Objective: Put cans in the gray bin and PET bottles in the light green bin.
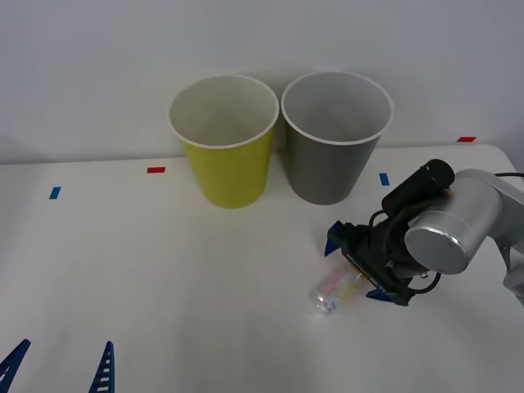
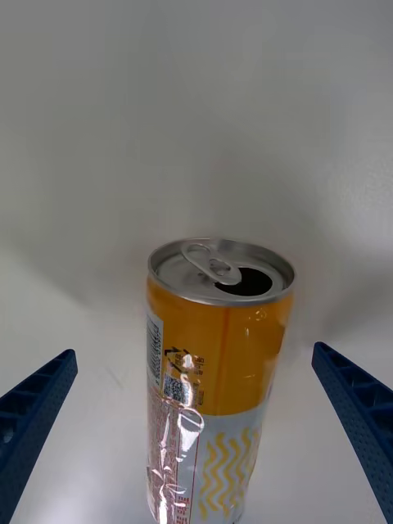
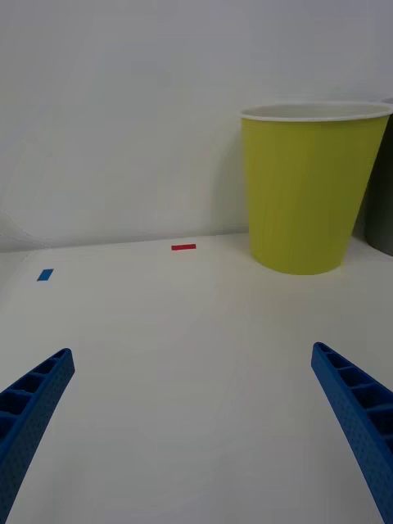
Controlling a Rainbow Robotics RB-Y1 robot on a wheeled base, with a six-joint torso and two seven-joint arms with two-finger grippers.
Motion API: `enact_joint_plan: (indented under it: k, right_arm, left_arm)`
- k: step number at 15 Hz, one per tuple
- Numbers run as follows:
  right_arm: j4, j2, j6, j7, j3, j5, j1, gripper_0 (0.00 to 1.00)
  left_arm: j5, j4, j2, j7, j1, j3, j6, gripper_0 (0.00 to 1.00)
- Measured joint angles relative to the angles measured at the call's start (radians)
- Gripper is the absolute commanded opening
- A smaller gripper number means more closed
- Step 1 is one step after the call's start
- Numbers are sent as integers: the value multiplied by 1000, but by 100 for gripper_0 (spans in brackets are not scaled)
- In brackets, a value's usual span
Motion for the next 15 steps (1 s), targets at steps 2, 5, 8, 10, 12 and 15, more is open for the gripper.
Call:
enact_joint_plan:
  k: [2,5,8,10,12,15]
  right_arm:
    - [42,-2,0,6,40,-1,-34,100]
    - [52,-12,4,12,72,3,-54,100]
    - [83,-3,6,20,80,6,-65,100]
    - [116,15,6,26,82,6,-77,100]
    - [144,40,9,28,83,16,-88,100]
    - [148,45,19,42,109,40,-98,100]
  left_arm:
    - [0,0,0,0,0,0,0,100]
    - [0,0,0,0,0,0,0,100]
    - [0,0,0,0,0,0,0,100]
    - [0,0,0,0,0,0,0,100]
    - [0,0,0,0,0,0,0,100]
    - [0,0,0,0,0,0,0,100]
